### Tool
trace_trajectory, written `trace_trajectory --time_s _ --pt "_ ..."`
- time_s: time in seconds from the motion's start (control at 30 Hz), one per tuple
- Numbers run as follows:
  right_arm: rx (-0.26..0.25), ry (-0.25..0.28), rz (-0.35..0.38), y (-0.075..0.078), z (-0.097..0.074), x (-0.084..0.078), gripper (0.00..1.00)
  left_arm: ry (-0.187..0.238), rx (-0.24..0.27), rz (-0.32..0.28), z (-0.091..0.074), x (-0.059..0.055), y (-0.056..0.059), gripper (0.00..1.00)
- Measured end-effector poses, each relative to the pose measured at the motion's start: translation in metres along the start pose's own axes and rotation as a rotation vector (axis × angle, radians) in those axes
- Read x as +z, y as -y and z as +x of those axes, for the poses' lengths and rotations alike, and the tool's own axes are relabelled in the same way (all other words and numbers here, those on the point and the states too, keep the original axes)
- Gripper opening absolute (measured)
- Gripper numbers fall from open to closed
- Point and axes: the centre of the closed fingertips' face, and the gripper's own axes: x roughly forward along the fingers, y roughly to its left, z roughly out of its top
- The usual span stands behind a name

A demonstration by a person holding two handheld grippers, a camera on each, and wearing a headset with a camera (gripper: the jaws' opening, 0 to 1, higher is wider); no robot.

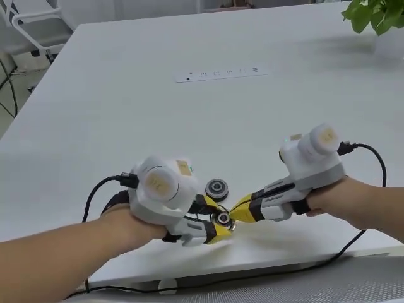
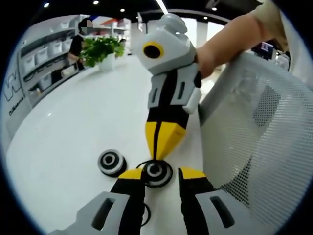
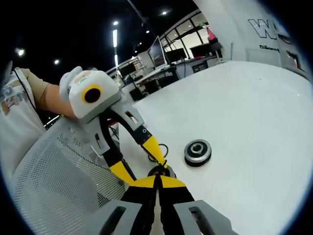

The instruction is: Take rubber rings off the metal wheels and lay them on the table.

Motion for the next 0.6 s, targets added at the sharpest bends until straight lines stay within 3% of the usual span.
trace_trajectory --time_s 0.33,0.6 --pt "0.01 0.01 -0.004 -0.002 -0.001 0.004 0.0 0.018 -0.004 -0.001 -0.012 0.005 0.004 0.32" --pt "0.02 0.021 0.0 -0.007 -0.002 0.01 0.0 0.054 0.012 -0.006 -0.03 0.01 0.002 0.38"
